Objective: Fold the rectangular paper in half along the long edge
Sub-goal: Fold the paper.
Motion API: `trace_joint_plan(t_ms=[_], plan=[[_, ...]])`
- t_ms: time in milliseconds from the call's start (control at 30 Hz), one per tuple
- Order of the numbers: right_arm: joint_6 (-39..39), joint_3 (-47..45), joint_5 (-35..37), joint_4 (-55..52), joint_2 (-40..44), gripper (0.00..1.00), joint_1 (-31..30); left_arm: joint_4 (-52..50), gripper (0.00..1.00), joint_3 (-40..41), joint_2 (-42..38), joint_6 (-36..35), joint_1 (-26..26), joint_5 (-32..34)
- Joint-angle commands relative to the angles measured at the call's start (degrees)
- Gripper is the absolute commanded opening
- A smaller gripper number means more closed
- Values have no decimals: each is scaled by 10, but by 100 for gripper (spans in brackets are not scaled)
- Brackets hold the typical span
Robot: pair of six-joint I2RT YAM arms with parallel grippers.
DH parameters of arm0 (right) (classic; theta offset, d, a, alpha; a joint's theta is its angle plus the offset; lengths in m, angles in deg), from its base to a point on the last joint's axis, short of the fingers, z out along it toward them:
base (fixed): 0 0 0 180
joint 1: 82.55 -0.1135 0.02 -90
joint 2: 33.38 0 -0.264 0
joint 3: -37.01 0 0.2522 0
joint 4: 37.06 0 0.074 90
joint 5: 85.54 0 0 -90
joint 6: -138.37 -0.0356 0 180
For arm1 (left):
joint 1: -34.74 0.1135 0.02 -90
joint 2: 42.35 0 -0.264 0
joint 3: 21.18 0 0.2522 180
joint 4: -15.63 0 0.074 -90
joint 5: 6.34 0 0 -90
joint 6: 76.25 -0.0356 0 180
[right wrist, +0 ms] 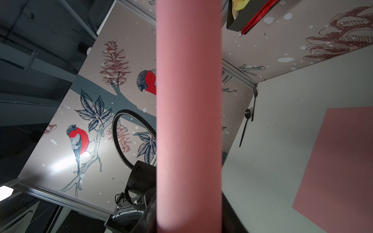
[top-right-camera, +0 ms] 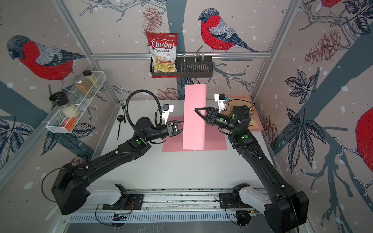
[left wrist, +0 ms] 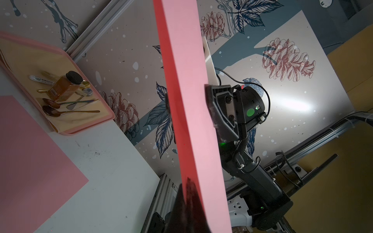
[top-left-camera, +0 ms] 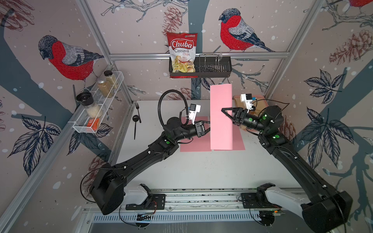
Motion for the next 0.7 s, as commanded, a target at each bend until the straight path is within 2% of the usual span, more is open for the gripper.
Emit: trace_joint_plan(t_ms=[0, 233, 667], plan=[[-19, -7, -17, 42, 4, 38, 5, -4, 6, -3, -9, -13, -1, 6], [-27, -2, -33, 43, 12, 39, 9, -61, 21, -6, -32, -52, 3, 32], [-47, -9, -49, 52, 29, 37, 26, -81, 24, -31, -59, -60, 6, 38]])
